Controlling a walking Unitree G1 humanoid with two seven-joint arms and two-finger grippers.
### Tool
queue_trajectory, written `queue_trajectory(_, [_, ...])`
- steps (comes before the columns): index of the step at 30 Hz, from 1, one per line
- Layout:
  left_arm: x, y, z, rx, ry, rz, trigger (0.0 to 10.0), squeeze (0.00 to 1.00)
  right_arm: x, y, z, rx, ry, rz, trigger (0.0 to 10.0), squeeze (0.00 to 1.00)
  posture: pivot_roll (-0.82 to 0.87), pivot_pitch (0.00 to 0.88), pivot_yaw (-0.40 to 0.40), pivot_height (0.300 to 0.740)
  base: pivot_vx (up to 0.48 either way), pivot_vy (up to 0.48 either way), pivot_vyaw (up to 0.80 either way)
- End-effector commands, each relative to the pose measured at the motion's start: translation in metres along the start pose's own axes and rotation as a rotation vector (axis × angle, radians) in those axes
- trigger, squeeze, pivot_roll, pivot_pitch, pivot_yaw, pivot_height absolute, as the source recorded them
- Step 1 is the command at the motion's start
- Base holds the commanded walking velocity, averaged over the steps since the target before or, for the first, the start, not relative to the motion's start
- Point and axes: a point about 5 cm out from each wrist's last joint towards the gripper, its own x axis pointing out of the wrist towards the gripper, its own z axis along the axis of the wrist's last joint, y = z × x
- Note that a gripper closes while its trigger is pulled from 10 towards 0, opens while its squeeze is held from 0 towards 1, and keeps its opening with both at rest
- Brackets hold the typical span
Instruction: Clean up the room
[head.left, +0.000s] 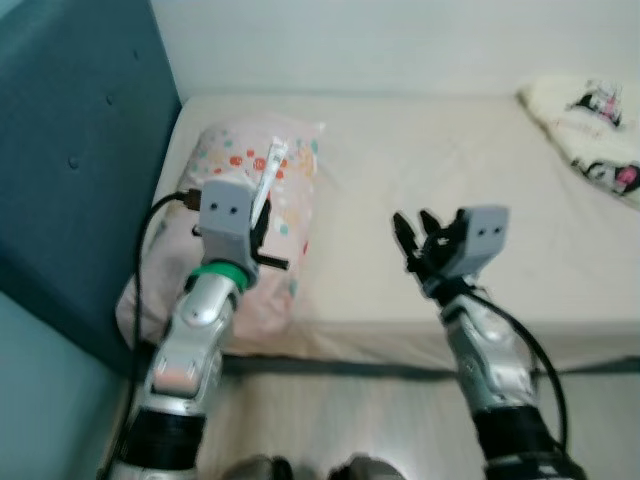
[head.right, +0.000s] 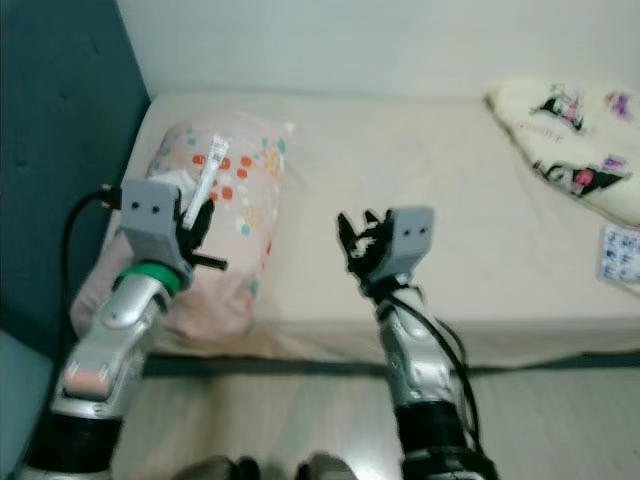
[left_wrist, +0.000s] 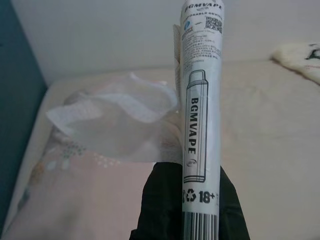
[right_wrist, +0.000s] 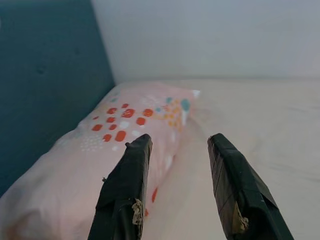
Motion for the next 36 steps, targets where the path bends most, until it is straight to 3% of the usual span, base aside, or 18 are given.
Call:
queue_trajectory(1, [-0.001, -0.006, -0.002, -0.011, 0.005, -0.025, 10.0, 0.0, -0.004, -0.007, -0.003, 0.001, 0.015, -0.03, 10.0, 0.0, -0.05, 0.002, 0.002, 0.735, 0.0, 0.0, -0.79])
queue_trajectory(15, [0.0, -0.011, -0.002, -0.049, 0.019, -0.054, 10.0, 0.0, -0.003, -0.008, -0.002, 0.0, 0.014, -0.032, 10.0, 0.0, -0.06, 0.0, 0.003, 0.735, 0.0, 0.0, -0.79])
queue_trajectory(24, [0.0, -0.008, -0.007, -0.059, 0.06, -0.01, 10.0, 0.0, -0.003, -0.009, -0.001, 0.001, 0.014, -0.038, 10.0, 0.0, -0.05, 0.003, 0.006, 0.735, 0.0, 0.0, -0.79])
queue_trajectory(29, [-0.005, -0.02, -0.006, -0.041, 0.071, -0.092, 10.0, 0.0, -0.003, -0.01, -0.002, 0.001, 0.015, -0.042, 10.0, 0.0, -0.05, 0.006, 0.009, 0.735, 0.0, 0.0, -0.79])
queue_trajectory(36, [-0.004, -0.022, 0.001, -0.064, 0.048, -0.103, 10.0, 0.0, -0.003, -0.009, -0.002, 0.002, 0.016, -0.043, 10.0, 0.0, -0.05, 0.008, 0.012, 0.735, 0.0, 0.0, -0.79])
